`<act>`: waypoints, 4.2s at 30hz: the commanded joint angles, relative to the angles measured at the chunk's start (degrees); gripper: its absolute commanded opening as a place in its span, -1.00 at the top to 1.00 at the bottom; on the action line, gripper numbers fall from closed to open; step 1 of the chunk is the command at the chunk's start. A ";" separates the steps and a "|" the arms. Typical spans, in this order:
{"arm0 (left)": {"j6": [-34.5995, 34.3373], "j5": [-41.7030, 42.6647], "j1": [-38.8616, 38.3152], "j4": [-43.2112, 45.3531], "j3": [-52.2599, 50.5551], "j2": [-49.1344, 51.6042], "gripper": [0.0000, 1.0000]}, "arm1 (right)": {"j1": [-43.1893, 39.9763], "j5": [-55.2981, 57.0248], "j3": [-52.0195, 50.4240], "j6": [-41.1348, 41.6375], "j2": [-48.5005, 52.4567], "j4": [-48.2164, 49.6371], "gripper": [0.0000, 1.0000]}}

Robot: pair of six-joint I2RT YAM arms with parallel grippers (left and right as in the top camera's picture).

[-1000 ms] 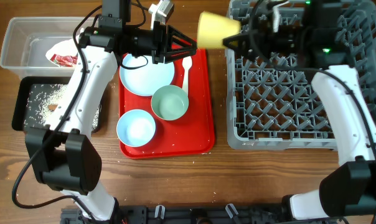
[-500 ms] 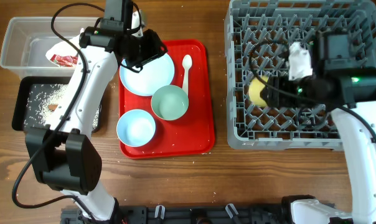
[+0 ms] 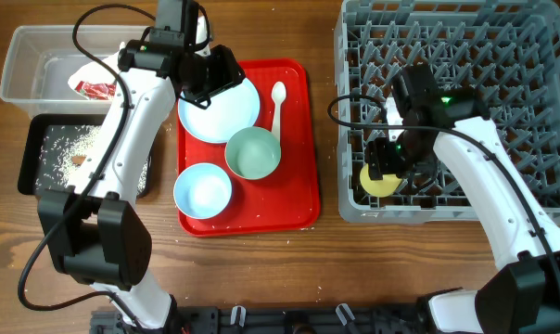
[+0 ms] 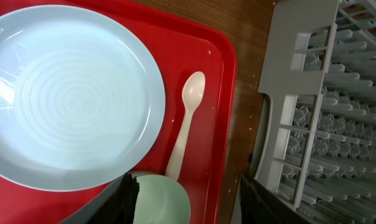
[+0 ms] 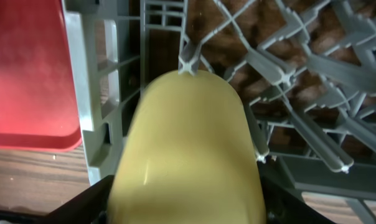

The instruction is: Sort waste into correct bins and load items into the dishwasher rack

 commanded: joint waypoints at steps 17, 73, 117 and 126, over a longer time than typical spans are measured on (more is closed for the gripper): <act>5.75 -2.84 -0.20 -1.64 0.17 -0.28 -0.31 | 5.01 -8.31 22.45 -2.01 0.31 2.10 -0.96; 9.14 -11.06 16.41 -13.97 0.15 -15.56 -1.00 | 12.28 10.38 26.99 7.67 14.73 19.26 0.91; 9.14 -11.06 16.39 -13.97 0.15 -15.56 -1.00 | 18.53 -24.76 23.45 3.56 16.09 25.55 -0.93; 9.14 -11.06 16.39 -13.97 0.15 -15.56 -1.00 | 34.77 -3.13 13.14 26.62 30.03 33.90 -0.25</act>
